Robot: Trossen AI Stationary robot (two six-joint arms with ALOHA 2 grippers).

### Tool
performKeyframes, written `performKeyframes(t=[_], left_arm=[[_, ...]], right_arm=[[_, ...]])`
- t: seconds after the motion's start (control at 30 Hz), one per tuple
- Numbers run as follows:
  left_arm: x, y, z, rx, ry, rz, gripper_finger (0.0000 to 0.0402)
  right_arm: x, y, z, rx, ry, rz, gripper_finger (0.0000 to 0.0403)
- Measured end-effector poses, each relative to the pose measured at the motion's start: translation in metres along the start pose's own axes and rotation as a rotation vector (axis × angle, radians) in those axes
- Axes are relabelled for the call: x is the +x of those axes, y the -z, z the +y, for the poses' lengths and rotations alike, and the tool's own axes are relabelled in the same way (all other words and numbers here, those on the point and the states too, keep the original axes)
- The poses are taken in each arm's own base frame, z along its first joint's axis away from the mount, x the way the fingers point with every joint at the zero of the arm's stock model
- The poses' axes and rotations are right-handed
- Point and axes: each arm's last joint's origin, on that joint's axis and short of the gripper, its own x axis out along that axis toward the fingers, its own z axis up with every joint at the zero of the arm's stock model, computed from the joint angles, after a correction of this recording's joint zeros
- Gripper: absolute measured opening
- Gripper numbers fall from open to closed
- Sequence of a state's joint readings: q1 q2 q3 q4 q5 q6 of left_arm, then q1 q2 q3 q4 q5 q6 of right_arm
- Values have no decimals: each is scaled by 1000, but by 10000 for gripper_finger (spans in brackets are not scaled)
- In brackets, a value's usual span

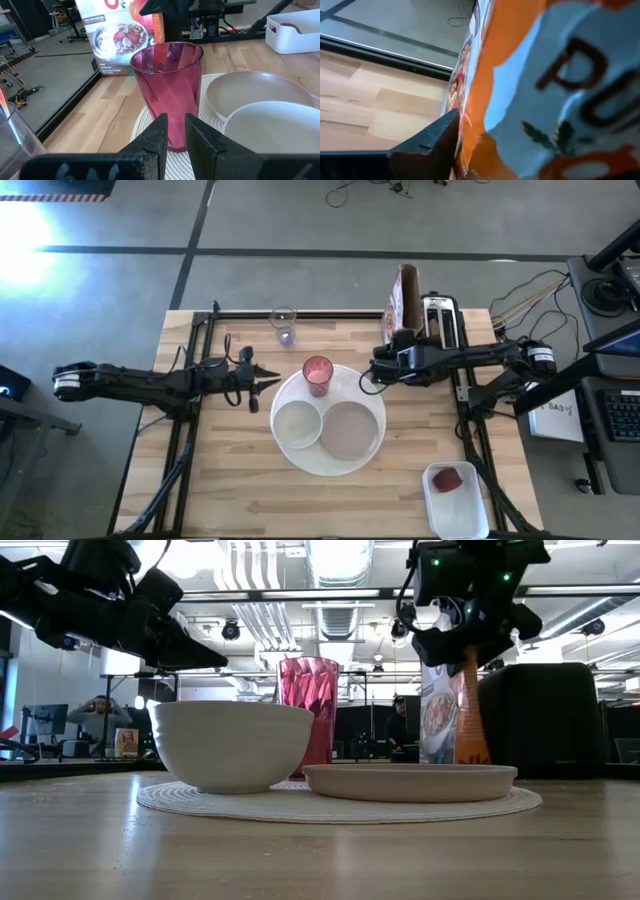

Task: Arrange a breakfast setting
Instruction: Pour the cereals from the cereal box into the white bowl

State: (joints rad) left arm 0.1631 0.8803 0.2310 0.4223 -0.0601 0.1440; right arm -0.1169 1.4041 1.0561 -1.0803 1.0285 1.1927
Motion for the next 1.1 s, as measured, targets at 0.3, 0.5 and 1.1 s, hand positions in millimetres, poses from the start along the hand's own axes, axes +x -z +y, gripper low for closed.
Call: performKeyframes(t=[0.3,0.5,1.1], left_arm=[[0,0,0,-4,-1,-2,48],[0,0,0,-7,-1,-2,48],[0,0,0,-10,0,-2,48]], right_arm=[[9,14,-1,-12,19,-10,86],[11,16,0,-1,11,-7,16],[-30,-42,6,-212,-202,128,9]])
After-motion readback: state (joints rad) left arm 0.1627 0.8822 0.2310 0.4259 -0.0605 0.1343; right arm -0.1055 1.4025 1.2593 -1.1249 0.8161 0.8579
